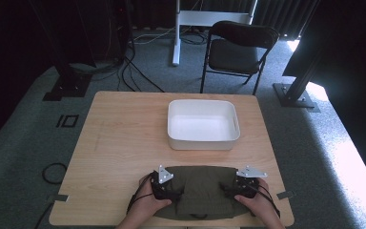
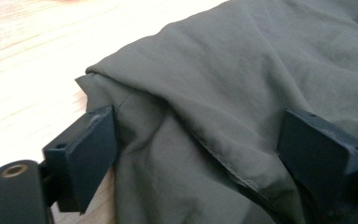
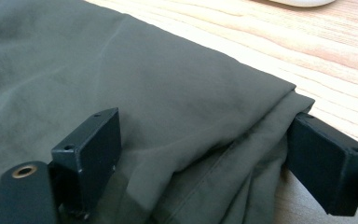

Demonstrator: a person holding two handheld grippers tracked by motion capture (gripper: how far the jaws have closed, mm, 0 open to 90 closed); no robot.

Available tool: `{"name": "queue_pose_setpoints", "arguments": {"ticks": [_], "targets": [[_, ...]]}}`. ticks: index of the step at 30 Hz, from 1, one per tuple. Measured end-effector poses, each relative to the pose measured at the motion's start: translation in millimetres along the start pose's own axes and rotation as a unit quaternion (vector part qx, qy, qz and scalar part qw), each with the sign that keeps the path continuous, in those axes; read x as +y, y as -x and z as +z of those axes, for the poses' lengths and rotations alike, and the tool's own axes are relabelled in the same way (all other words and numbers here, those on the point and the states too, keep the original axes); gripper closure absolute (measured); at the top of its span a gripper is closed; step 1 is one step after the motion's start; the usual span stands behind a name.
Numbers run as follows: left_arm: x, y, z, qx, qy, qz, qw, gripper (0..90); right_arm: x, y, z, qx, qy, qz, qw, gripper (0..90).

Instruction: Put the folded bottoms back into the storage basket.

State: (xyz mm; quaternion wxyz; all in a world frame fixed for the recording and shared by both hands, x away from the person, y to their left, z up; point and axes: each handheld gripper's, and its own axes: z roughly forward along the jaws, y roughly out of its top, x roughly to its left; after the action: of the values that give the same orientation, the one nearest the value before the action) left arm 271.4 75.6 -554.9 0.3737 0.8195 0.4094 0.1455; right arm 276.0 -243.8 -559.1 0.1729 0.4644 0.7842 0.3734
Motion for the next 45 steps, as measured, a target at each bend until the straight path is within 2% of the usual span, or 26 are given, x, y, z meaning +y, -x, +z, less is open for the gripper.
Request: {"name": "queue_pose_setpoints", "arguments": {"ticks": [4,7,8,11,14,16,17,18,19,22,27,31,40,41,44,45], "targets": [[1.8,-1.1,1.5,-0.007,0.001,0.007,1.0000,17.2,0.4,-3.0,0.5,-0.005,-0.001,-0.014,0.9999,19.1],[3.1,-1.1,2.5,-0.017,0.005,0.014,0.9997,24.1,0.1,-3.4,-0.3,-0.001,0.003,-0.018,0.9998,26.1],[3.5,-0.9,2.7,-0.022,0.008,0.014,0.9996,27.9,0.0,-3.9,-0.6,0.002,0.005,-0.020,0.9998,31.0],[5.2,-1.2,4.1,-0.043,0.013,0.012,0.9989,45.2,0.3,-6.0,-1.1,0.030,0.012,-0.028,0.9991,53.6],[7.6,-0.1,5.7,-0.056,0.015,0.011,0.9983,60.5,3.0,-10.3,-1.1,0.040,0.003,-0.025,0.9989,64.8],[9.3,1.3,5.8,-0.046,0.013,0.039,0.9981,71.8,5.5,-13.1,-1.4,0.039,-0.005,-0.031,0.9988,69.1],[9.6,1.9,5.7,-0.046,0.013,0.043,0.9979,73.7,6.7,-14.7,-1.7,0.036,-0.009,-0.038,0.9986,70.3],[9.9,1.5,5.5,-0.047,0.014,0.049,0.9976,74.9,7.7,-16.3,-2.0,0.033,-0.012,-0.044,0.9984,71.1],[10.2,0.5,5.4,-0.050,0.013,0.044,0.9977,76.3,8.5,-16.7,-2.0,0.032,-0.014,-0.046,0.9983,71.9],[10.4,-1.5,4.5,-0.057,0.016,0.035,0.9976,78.3,9.6,-16.5,-2.5,0.033,-0.015,-0.037,0.9987,73.5],[13.7,-2.5,0.5,-0.065,0.017,0.038,0.9970,80.0,12.7,-15.4,-6.1,0.035,-0.015,-0.032,0.9988,74.7],[16.9,-5.2,-2.9,-0.077,0.023,0.019,0.9966,80.9,18.9,-14.1,-11.4,0.041,-0.012,-0.031,0.9986,75.1],[31.9,-8.8,-13.1,-0.088,0.038,0.012,0.9953,81.9,33.3,-11.8,-21.7,0.047,0.010,-0.020,0.9987,75.6],[34.3,-9.4,-14.3,-0.089,0.045,0.006,0.9950,82.0,34.6,-11.4,-22.6,0.047,0.012,-0.019,0.9986,75.7],[39.5,-10.2,-16.8,-0.091,0.048,0.007,0.9947,82.2,40.1,-10.7,-26.5,0.048,0.017,-0.016,0.9985,75.7],[41.7,-10.1,-17.7,-0.090,0.045,0.014,0.9948,82.2,41.5,-10.4,-27.3,0.047,0.020,-0.016,0.9985,75.8]]}}
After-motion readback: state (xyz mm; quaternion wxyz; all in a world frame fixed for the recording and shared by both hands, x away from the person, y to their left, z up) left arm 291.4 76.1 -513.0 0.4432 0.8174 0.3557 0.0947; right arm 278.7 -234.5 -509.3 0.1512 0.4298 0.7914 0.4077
